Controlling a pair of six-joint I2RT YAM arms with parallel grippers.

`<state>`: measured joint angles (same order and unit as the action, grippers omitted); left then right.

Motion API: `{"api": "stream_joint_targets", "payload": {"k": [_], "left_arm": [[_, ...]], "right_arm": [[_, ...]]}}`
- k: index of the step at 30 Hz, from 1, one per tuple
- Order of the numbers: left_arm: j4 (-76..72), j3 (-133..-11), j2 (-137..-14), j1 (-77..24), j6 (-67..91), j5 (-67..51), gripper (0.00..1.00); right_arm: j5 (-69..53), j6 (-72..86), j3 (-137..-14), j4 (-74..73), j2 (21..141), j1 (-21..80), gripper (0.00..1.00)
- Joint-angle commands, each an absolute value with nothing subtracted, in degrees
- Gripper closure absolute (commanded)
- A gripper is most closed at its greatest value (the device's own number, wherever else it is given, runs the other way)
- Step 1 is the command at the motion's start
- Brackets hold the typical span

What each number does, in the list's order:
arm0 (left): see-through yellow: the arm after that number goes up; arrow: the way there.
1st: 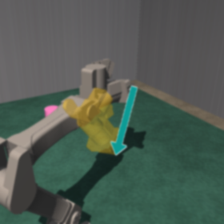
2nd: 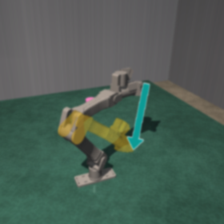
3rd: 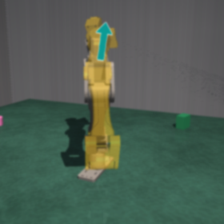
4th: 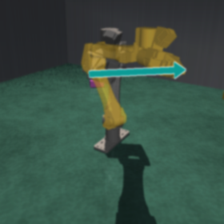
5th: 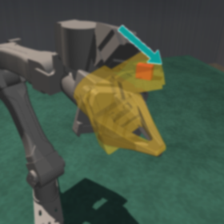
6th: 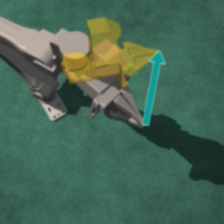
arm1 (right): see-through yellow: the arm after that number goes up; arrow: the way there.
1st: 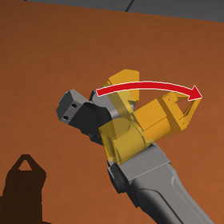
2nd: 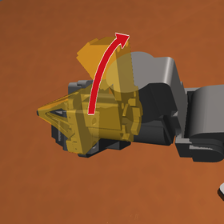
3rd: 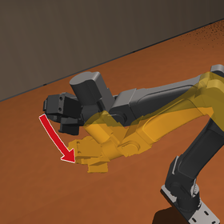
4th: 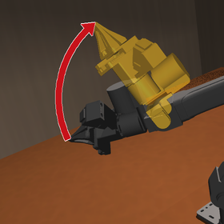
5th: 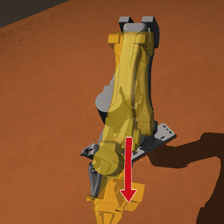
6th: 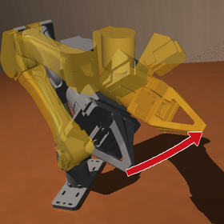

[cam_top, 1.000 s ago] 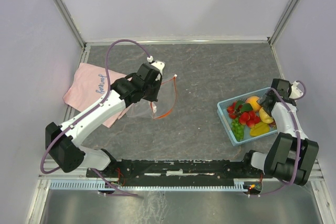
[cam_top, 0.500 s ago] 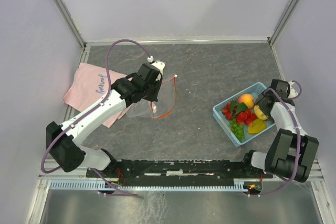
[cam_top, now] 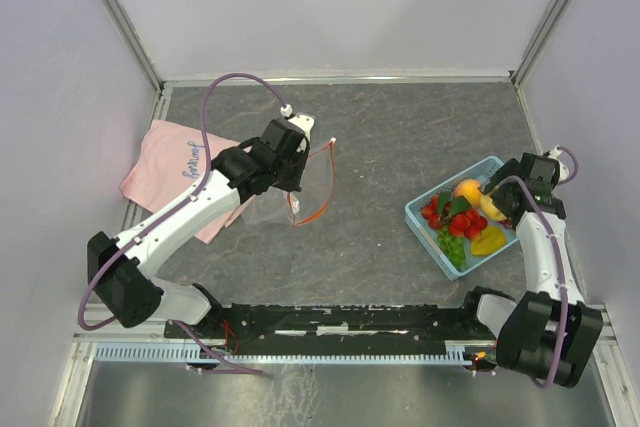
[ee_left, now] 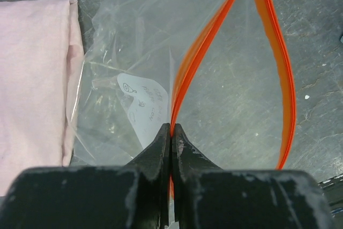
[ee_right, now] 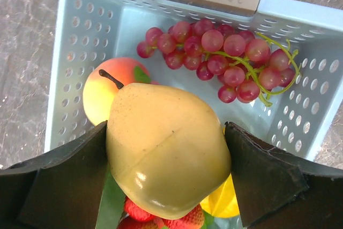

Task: Place the food in the zip-top bag and seal the zipper
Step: Pick up the fake fruit from the bin, then place the fake fruit in the zipper food storage bag.

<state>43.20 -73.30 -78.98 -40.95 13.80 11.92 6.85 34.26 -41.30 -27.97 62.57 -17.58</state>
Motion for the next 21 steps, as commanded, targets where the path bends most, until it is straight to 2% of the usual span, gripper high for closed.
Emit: {"api": "stream_joint_targets", "payload": {"k": [1,9,11,21], "left_arm": [[41.84,-76.67,-78.78,-40.78,12.63,12.26,0.97],[41.93,-78.28,-79.13,-40.74,13.44,10.30,0.97],[41.93,-78.40,-79.38,-40.78,13.81,9.80,0.97],[41.92,-78.94,-80.31,-40.77,15.26,7.69,0.97]], "right_arm": [[6.14,31.04,-45.43,-30.24,57.53,-15.55,0.37],[1.57,28.25,-49.35,-29.86,50.95,-6.66,0.40],[0.68,28.87,-49.93,-27.64,49.60,-0.20,0.40],[-5.12,31.75,-48.25,-12.46,49.53,14.31,0.40]]}}
